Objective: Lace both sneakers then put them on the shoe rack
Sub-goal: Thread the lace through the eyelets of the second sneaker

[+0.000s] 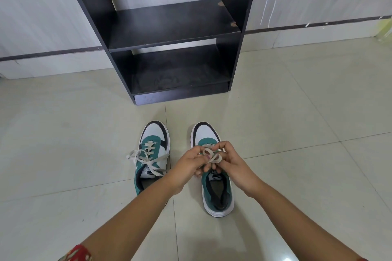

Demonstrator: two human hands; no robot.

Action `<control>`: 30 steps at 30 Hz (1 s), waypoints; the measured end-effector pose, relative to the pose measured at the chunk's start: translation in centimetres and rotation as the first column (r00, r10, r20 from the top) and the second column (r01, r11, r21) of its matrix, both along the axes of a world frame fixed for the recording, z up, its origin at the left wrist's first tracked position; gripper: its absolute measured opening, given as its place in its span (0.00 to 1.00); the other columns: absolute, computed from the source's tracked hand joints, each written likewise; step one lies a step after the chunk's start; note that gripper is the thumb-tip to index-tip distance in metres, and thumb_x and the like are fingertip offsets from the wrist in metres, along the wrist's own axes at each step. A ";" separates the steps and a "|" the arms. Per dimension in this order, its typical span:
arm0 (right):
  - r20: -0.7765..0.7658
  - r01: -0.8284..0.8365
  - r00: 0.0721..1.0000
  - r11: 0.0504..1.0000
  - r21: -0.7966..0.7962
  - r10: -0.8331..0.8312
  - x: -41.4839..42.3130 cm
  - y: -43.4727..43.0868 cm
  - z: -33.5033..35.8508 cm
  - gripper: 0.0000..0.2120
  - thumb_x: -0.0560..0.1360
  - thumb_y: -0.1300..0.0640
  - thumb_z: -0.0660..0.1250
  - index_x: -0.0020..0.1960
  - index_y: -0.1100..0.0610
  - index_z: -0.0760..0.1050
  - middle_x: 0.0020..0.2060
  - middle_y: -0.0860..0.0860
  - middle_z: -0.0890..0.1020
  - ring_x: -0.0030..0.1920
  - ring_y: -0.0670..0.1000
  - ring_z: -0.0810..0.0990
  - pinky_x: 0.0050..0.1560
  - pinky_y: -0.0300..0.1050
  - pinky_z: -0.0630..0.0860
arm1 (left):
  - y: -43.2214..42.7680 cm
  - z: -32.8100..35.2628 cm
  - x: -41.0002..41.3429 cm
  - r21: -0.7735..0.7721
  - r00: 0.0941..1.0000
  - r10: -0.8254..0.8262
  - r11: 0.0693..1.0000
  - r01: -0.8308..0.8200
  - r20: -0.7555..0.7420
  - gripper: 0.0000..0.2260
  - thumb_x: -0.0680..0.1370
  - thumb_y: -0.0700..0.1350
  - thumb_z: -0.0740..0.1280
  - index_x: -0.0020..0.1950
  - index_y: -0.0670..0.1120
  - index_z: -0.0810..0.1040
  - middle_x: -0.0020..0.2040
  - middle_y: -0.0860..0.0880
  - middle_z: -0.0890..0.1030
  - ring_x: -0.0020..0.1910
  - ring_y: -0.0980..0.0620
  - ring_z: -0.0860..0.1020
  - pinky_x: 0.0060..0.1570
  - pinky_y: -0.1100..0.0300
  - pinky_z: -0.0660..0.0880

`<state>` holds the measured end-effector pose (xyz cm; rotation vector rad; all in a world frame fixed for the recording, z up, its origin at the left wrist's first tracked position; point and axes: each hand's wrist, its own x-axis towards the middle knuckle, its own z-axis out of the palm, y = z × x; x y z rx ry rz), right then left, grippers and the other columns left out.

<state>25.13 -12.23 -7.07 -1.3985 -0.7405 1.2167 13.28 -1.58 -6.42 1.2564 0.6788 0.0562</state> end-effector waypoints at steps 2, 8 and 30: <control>0.045 -0.032 0.998 0.999 0.022 0.031 0.0 -0.1 -0.1 0.08 0.80 0.65 0.58 0.56 0.56 0.68 0.35 0.48 0.80 0.36 0.44 0.75 0.42 0.34 0.72 | 0.0 -0.1 0.1 0.001 0.998 0.055 0.998 -0.055 -0.017 0.04 0.80 0.40 0.60 0.48 0.45 0.73 0.31 0.47 0.74 0.23 0.58 0.66 0.31 0.60 0.61; 0.059 0.018 0.998 0.997 0.070 -0.023 0.1 -0.1 -0.2 0.04 0.80 0.64 0.58 0.51 0.61 0.71 0.35 0.58 0.78 0.33 0.51 0.76 0.37 0.40 0.75 | 0.4 -0.5 0.4 -0.013 0.988 0.146 0.989 -0.147 -0.056 0.04 0.79 0.42 0.62 0.45 0.44 0.72 0.28 0.51 0.74 0.24 0.57 0.66 0.31 0.61 0.64; 0.208 0.285 0.941 0.956 -0.069 -0.265 0.1 0.0 -0.7 0.22 0.79 0.53 0.60 0.27 0.56 0.69 0.28 0.49 0.74 0.29 0.44 0.72 0.37 0.39 0.68 | 0.0 0.6 1.2 0.249 0.976 0.112 0.966 -0.063 -0.185 0.13 0.72 0.38 0.70 0.35 0.46 0.67 0.31 0.50 0.72 0.25 0.57 0.65 0.28 0.62 0.61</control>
